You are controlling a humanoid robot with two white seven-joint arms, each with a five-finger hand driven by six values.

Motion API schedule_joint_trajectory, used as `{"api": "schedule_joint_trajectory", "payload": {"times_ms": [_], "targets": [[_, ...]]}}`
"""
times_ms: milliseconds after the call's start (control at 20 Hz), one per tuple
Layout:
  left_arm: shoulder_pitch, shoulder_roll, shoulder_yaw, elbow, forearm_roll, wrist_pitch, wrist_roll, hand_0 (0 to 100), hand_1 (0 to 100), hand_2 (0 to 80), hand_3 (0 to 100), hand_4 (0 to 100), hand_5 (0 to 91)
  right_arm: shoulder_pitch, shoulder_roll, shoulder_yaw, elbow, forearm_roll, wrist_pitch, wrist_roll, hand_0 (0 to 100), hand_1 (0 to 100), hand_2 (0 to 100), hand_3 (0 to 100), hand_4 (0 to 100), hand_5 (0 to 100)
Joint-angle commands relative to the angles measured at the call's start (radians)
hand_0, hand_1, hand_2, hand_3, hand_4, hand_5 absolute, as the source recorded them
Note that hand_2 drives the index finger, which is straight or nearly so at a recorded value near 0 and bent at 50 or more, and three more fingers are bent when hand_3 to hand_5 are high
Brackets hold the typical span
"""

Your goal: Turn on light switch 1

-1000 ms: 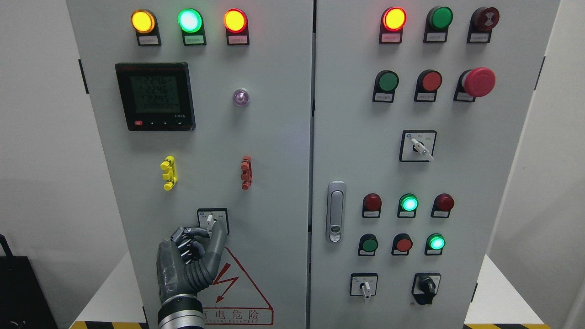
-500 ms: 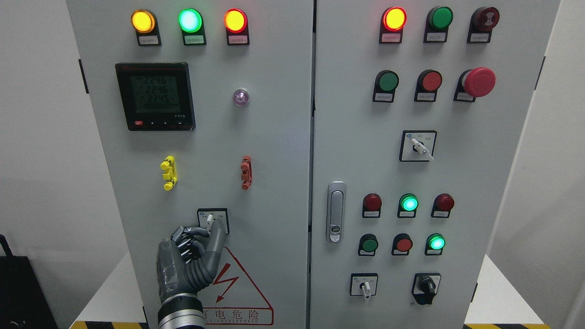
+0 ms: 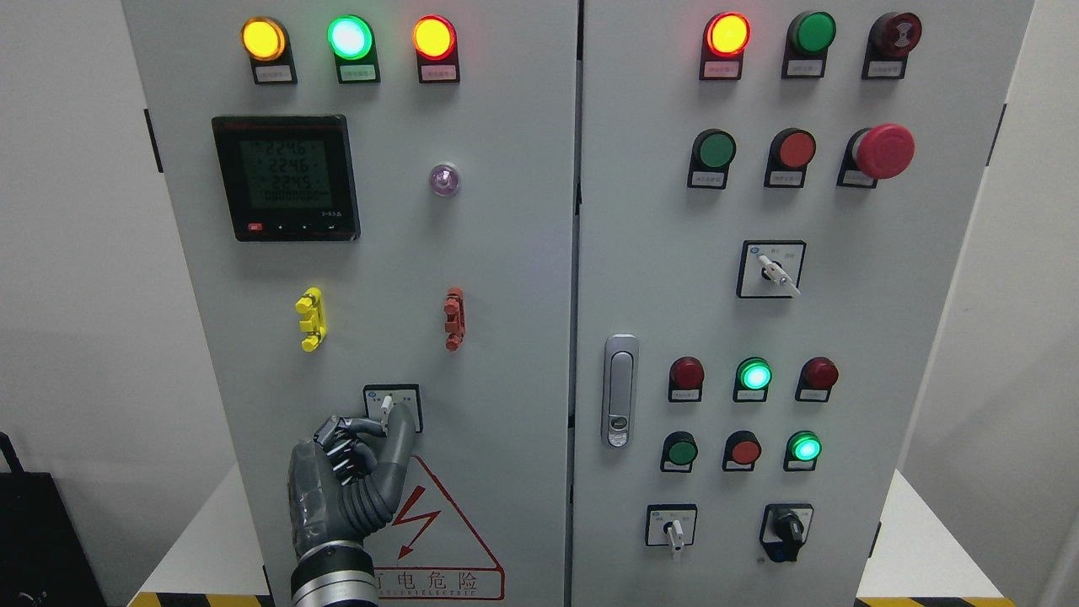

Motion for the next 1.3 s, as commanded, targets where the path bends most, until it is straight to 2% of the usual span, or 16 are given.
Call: {"api": "schedule_joint_trajectory", "payload": {"times_ms": [0, 1250], "targets": [[0.003, 0.001, -0.001, 0.000, 0.000, -0.001, 0.002, 31, 51, 61.8, 100, 100, 88.8, 0.000, 0.000, 0.001, 0.000, 0.000, 0.000, 0.001, 0, 0, 0, 0, 0, 0], [0.003, 0.001, -0.004, 0.001, 0.002, 0.000, 0.002, 43, 48, 63.5, 100, 100, 89.1, 0.000, -0.001, -0.001, 0.000, 0.000, 0.000, 0.001, 0, 0, 0, 0, 0, 0]]}}
